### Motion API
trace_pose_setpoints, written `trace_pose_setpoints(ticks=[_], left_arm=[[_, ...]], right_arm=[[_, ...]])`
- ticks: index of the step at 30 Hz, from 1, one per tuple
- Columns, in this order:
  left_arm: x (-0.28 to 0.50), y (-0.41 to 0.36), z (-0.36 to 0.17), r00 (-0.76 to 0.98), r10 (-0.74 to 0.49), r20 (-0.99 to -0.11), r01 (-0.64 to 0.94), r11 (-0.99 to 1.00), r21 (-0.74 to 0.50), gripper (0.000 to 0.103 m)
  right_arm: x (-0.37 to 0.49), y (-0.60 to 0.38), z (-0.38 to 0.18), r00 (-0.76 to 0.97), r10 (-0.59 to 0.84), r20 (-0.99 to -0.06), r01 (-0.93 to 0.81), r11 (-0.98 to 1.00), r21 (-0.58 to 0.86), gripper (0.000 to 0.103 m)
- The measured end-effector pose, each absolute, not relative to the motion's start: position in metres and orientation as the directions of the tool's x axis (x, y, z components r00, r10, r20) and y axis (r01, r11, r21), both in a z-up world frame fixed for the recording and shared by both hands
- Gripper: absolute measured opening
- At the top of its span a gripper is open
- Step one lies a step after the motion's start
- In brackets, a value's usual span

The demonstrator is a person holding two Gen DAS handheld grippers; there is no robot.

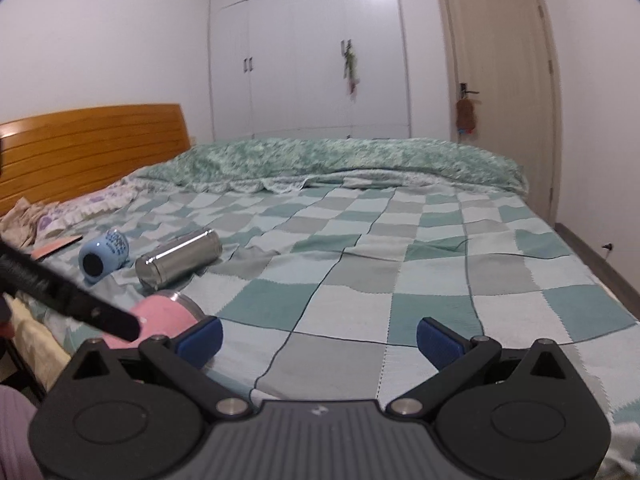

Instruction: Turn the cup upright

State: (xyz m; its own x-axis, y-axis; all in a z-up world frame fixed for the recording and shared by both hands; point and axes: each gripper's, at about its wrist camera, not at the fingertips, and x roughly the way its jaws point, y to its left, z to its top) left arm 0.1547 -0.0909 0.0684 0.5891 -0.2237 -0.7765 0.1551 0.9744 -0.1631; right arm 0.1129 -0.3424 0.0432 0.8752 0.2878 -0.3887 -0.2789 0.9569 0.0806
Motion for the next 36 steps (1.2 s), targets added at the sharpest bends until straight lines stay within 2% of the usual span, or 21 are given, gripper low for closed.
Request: trace_pose_setpoints(ticks=[14, 17, 19, 21, 29, 36], left_arm=[[0.216, -0.11, 0.043, 0.489, -0.122, -0.863, 0.018, 0.991, -0.13, 0.103], [0.225, -0.108, 0.039, 0.476, -0.113, -0.872, -0.009, 0.991, -0.133, 0.095], [0.231, -0.108, 0.036, 0.45, -0.111, -0.886, -0.021, 0.991, -0.134, 0.086], [0.236, -0.107, 0.033, 0.429, -0.122, -0.895, -0.02, 0.989, -0.145, 0.086], [0.226, -0.101, 0.037, 0.464, -0.148, -0.873, -0.01, 0.985, -0.173, 0.085], [0.212, -0.095, 0.043, 0.528, -0.181, -0.83, 0.009, 0.978, -0.207, 0.085]], right_arm=[[0.139, -0.35, 0.006, 0.845, 0.334, -0.417, -0.279, 0.942, 0.189, 0.103], [0.14, -0.353, 0.003, 0.846, 0.335, -0.414, -0.271, 0.94, 0.207, 0.103], [0.14, -0.354, 0.002, 0.848, 0.334, -0.412, -0.266, 0.94, 0.216, 0.103], [0.141, -0.354, 0.001, 0.848, 0.333, -0.412, -0.261, 0.94, 0.222, 0.103], [0.14, -0.354, -0.004, 0.851, 0.326, -0.413, -0.245, 0.94, 0.238, 0.103], [0.129, -0.349, -0.005, 0.875, 0.314, -0.37, -0.251, 0.945, 0.208, 0.103]])
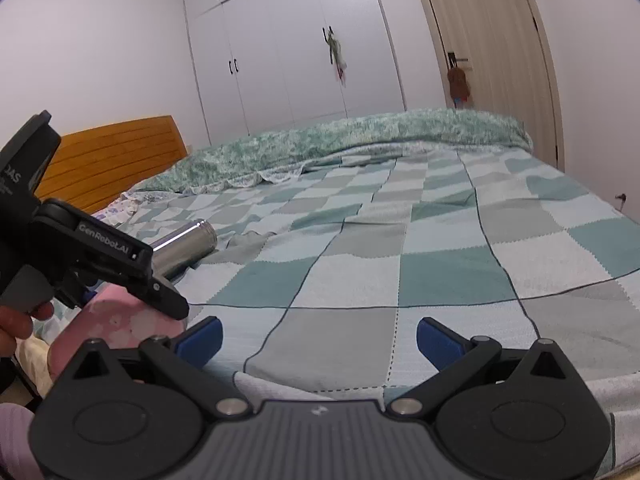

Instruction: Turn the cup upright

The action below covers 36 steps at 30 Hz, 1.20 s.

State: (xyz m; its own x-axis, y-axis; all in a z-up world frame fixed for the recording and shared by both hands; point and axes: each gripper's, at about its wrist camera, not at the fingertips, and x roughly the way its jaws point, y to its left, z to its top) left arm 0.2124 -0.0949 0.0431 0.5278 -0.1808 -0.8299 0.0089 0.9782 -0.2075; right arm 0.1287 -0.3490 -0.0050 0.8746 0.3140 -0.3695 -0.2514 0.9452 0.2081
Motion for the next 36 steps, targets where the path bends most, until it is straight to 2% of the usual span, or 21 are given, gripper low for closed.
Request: trace_pose_setpoints(ticks=[8, 21, 29, 36], left_arm=[[0.195, -0.087, 0.053, 0.595, -0.224, -0.772, 0.045, 0.968, -0.246, 0.085], [0.155, -0.098, 0.062, 0.726, -0.227, -0.649, 0.149, 0.973, -0.174, 0.085], [0.114, -0.113, 0.075, 0.819, -0.251, -0.516, 0.23, 0.968, -0.106, 0.084], [0.115, -0.146, 0.096, 0.866, -0.289, -0.409, 0.298, 0.954, -0.044, 0.084]], right_arm=[[0.119, -0.353, -0.005, 0.903, 0.27, -0.334, -0.201, 0.953, 0.225, 0.103], [0.103, -0.362, -0.007, 0.937, 0.191, -0.294, -0.116, 0.96, 0.253, 0.103], [0.097, -0.366, -0.006, 0.949, 0.173, -0.262, -0.099, 0.957, 0.271, 0.103], [0.083, -0.377, -0.004, 0.975, 0.096, -0.2, -0.034, 0.955, 0.293, 0.103]])
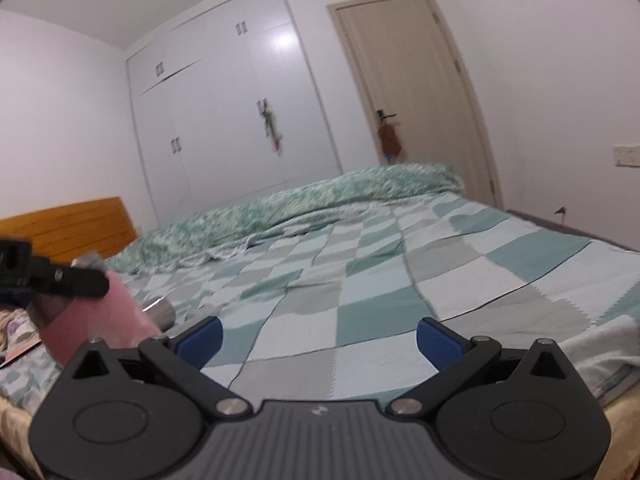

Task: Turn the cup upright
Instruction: 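Rotate the pink tumbler rim-up with the left gripper and lower it onto the bed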

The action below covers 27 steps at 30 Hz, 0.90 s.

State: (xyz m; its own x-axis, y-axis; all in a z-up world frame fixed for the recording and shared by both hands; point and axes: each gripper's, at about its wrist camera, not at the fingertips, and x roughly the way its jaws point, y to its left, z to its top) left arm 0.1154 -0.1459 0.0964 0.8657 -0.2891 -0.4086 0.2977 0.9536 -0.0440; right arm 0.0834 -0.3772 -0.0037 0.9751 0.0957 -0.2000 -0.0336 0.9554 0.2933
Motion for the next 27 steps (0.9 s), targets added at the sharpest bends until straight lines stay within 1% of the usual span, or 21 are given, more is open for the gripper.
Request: trace_pose_setpoints(ticks=[6, 15, 17, 19, 20, 21, 24, 26, 27], left_arm=[[0.145, -0.19, 0.097, 0.88, -0.312, -0.358, 0.337, 0.941, 0.007, 0.084], [0.187, -0.235, 0.062, 0.887, -0.319, -0.335, 0.352, 0.935, 0.042, 0.084], [0.195, -0.239, 0.051, 0.886, -0.32, -0.336, 0.353, 0.935, 0.04, 0.084], [0.203, -0.24, 0.038, 0.875, -0.322, -0.361, 0.356, 0.934, 0.032, 0.084], [0.205, -0.24, 0.032, 0.879, -0.324, -0.349, 0.359, 0.933, 0.038, 0.084], [0.202, -0.239, 0.03, 0.887, -0.333, -0.32, 0.366, 0.929, 0.049, 0.084], [0.202, -0.24, 0.032, 0.884, -0.339, -0.322, 0.373, 0.927, 0.047, 0.085], [0.199, -0.235, 0.036, 0.885, -0.354, -0.302, 0.38, 0.924, 0.03, 0.1], [0.195, -0.231, 0.039, 0.889, -0.362, -0.28, 0.383, 0.924, 0.023, 0.103]], right_arm=[[0.078, -0.386, -0.002, 0.984, -0.004, -0.179, 0.054, 0.96, 0.274, 0.103], [0.088, -0.402, -0.003, 0.977, -0.089, -0.193, 0.134, 0.963, 0.234, 0.103], [0.093, -0.405, -0.004, 0.973, -0.099, -0.209, 0.146, 0.964, 0.223, 0.103], [0.096, -0.405, -0.006, 0.969, -0.111, -0.222, 0.157, 0.966, 0.203, 0.103], [0.096, -0.405, -0.007, 0.968, -0.11, -0.227, 0.156, 0.968, 0.197, 0.103], [0.097, -0.405, -0.007, 0.967, -0.108, -0.233, 0.154, 0.969, 0.193, 0.103], [0.1, -0.406, -0.009, 0.966, -0.099, -0.239, 0.148, 0.969, 0.195, 0.103], [0.099, -0.405, -0.009, 0.966, -0.096, -0.239, 0.145, 0.97, 0.197, 0.103], [0.098, -0.404, -0.009, 0.967, -0.094, -0.237, 0.143, 0.97, 0.196, 0.103]])
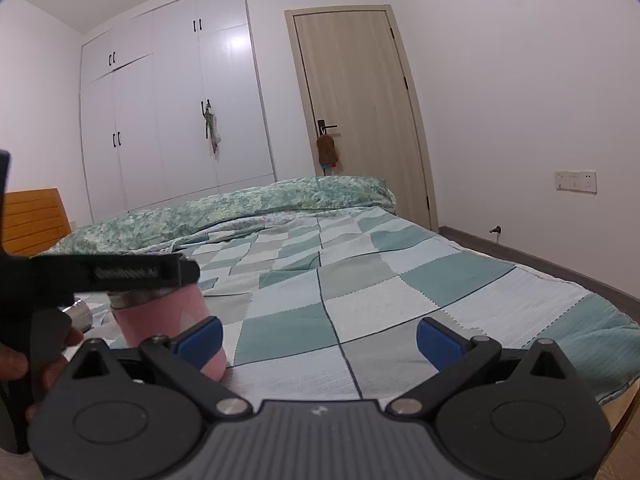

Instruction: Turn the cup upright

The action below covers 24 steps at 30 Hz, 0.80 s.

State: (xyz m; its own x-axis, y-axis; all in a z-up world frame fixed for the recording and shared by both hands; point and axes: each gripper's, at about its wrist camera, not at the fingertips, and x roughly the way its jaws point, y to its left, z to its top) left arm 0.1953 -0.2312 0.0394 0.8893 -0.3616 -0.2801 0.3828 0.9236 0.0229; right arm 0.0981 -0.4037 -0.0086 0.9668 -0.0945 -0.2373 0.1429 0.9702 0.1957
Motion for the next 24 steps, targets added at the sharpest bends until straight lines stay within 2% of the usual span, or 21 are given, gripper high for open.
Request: trace_pose_setpoints(ticks=[3, 12, 17, 24], left_arm=[[0.179, -0.218, 0.053, 0.896, -0.386, -0.219, 0.398, 0.917, 0.014, 0.103], [0.129, -0.137, 0.082, 0.936, -0.313, -0.163, 0.314, 0.949, -0.019, 0.103], [0.097, -0.079, 0.076, 0.962, -0.212, -0.17, 0.218, 0.976, 0.018, 0.103], [0.066, -0.006, 0.043, 0.971, -0.061, -0.23, 0.069, 0.997, 0.03, 0.103]], right_arm=[[0.097, -0.399, -0.008, 0.97, -0.089, -0.227, 0.132, 0.974, 0.182, 0.103], [0.08, -0.376, -0.002, 0.991, -0.014, -0.135, 0.029, 0.993, 0.111, 0.103], [0.074, -0.359, 0.005, 0.993, 0.041, -0.115, -0.032, 0.997, 0.077, 0.103], [0.063, -0.34, 0.008, 0.988, 0.075, -0.132, -0.072, 0.997, 0.027, 0.103]])
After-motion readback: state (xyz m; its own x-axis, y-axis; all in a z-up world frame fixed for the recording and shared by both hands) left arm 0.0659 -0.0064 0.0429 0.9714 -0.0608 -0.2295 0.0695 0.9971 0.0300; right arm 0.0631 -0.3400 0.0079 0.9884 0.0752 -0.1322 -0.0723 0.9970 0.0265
